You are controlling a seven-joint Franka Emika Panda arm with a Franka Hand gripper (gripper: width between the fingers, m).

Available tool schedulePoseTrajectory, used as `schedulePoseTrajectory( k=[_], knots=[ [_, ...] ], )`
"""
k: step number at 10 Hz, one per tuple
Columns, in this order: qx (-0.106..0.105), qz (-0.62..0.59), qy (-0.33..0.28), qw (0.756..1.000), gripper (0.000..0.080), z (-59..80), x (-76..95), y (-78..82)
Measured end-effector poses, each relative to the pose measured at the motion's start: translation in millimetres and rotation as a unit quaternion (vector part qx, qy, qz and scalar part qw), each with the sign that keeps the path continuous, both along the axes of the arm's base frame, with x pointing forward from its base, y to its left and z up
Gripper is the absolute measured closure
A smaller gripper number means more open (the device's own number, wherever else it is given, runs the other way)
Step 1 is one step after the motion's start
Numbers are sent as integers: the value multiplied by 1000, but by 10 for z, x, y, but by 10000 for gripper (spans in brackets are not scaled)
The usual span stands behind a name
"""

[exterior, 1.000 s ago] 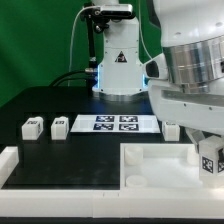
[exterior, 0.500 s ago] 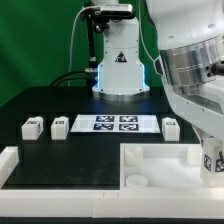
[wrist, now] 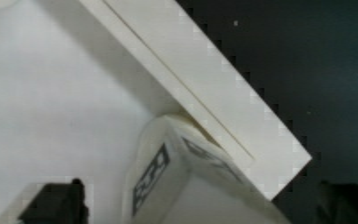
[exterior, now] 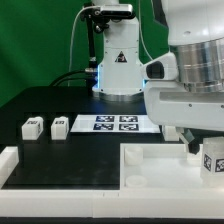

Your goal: Assemble one leg

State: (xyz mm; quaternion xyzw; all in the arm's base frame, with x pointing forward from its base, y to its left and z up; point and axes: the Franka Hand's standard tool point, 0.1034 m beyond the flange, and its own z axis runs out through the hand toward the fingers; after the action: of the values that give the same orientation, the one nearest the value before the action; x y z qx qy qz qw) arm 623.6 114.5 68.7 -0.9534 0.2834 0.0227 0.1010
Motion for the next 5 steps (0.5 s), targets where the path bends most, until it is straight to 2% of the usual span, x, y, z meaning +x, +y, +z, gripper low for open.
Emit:
schedulePoseTrajectory(
  k=[2, 3, 5],
  knots=[
    [-6, 94, -22, 995, 150, 1, 7, 2],
    [-25, 187, -50, 981, 150, 12, 43, 20],
    [-36, 277, -74, 957, 150, -2, 68, -5]
  ],
)
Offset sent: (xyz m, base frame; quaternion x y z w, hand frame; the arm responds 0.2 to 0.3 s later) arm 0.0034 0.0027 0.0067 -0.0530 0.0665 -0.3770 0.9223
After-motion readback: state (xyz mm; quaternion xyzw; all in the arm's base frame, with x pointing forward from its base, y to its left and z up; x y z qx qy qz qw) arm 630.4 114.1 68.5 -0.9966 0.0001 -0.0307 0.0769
